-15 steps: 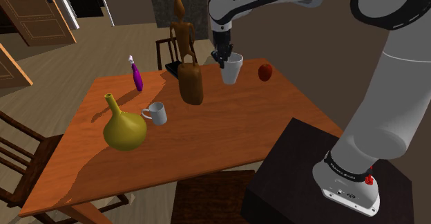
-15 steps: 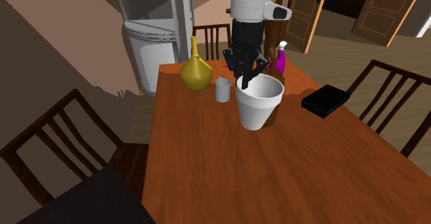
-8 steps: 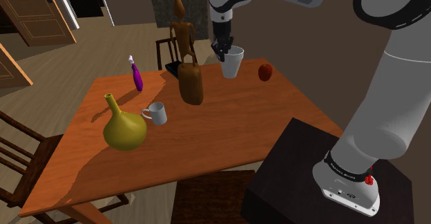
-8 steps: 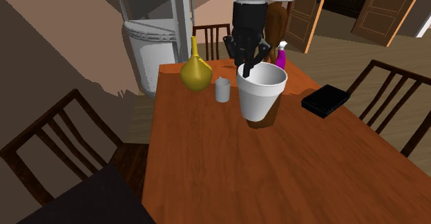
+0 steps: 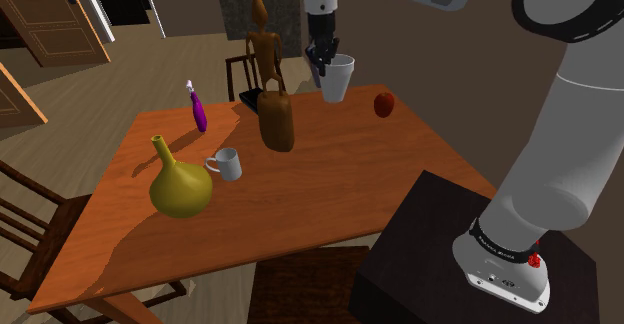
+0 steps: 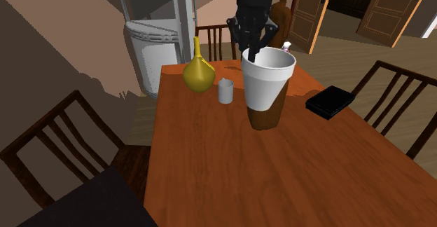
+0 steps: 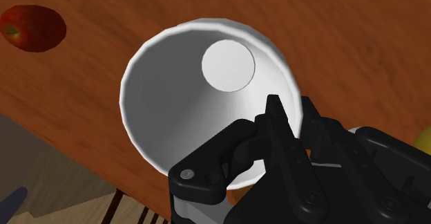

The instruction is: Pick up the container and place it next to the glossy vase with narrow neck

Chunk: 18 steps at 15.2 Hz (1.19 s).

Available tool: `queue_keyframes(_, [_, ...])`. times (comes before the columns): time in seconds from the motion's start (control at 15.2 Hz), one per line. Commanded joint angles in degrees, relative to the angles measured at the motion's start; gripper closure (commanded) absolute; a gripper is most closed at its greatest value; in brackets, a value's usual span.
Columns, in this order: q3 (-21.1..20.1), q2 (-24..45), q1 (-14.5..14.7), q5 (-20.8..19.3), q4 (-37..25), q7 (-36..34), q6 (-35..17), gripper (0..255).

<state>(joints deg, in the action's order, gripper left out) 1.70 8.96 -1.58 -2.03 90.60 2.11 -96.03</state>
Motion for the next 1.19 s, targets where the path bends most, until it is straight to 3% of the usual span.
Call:
queue_keyframes(0.0, [0.0,0.1,0.0,0.01,-1.62,0.06,1.51,255])
queue_keyframes(0.92, [0.02,2.85,-0.02,0.08,-16.26,0.51,13.4,255])
queue_keyframes(1.12, [-1.52,1.97,2.38,0.01,-15.1,-3.42,13.26,255])
